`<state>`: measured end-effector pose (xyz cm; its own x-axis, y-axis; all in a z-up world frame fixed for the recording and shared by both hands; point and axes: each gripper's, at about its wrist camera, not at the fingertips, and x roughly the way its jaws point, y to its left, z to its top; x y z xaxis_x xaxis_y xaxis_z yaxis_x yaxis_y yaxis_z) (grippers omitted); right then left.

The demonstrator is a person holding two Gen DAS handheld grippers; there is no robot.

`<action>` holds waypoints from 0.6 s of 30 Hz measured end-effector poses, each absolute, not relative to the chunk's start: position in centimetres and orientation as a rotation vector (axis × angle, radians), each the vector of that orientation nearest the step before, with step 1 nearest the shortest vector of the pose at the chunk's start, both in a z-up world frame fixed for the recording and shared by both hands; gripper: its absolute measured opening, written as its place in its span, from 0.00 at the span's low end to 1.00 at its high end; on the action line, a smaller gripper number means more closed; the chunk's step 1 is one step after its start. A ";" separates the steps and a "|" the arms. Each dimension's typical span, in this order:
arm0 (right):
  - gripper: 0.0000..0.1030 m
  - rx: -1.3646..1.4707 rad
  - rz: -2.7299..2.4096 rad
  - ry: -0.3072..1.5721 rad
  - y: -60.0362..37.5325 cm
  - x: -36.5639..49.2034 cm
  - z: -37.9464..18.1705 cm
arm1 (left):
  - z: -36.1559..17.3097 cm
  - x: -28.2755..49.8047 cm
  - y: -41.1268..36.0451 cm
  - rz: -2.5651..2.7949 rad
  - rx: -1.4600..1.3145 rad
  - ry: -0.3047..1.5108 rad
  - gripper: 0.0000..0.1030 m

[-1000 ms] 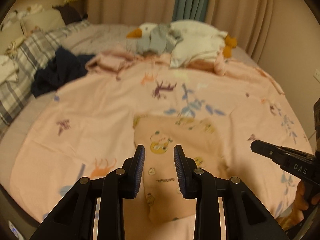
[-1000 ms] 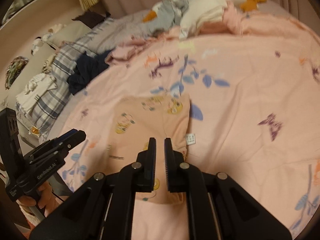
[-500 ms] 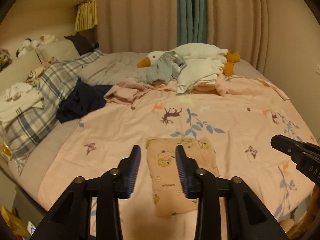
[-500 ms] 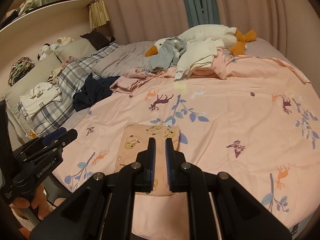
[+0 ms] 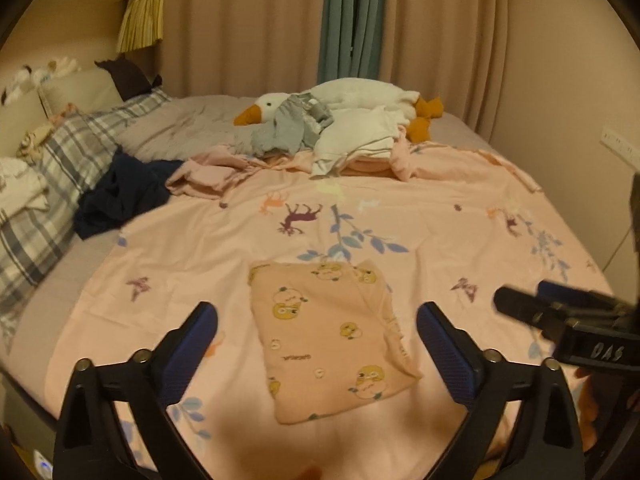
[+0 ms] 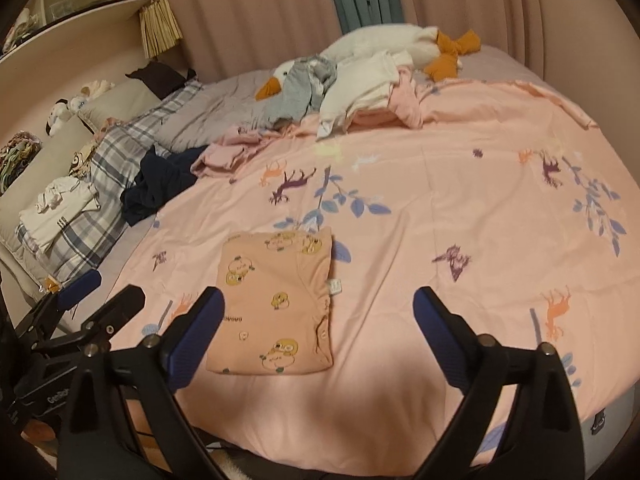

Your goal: Fold small clothes

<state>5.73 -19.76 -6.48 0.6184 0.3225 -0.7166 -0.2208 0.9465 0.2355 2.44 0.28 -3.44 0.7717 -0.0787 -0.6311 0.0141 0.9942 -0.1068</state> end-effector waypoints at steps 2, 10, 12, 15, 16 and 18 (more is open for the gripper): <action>0.95 0.105 0.326 0.861 -19.4 5.8 -6.8 | -3.5 2.5 0.6 -0.066 -0.132 0.694 0.97; 0.96 0.108 0.290 0.834 -19.7 5.5 -6.3 | -3.3 2.4 0.9 -0.014 -0.140 0.687 0.97; 0.96 0.107 0.275 0.831 -19.8 5.2 -6.2 | -3.1 2.1 0.8 -0.005 -0.126 0.672 0.97; 0.96 0.105 0.273 0.821 -19.9 4.9 -6.0 | -3.1 1.8 0.6 -0.020 -0.121 0.667 0.97; 0.96 0.109 0.270 0.811 -20.0 4.8 -5.8 | -3.0 1.6 0.7 -0.008 -0.126 0.654 0.97; 0.96 0.118 0.256 0.784 -20.2 4.5 -5.5 | -2.7 1.1 0.7 0.048 -0.114 0.611 0.97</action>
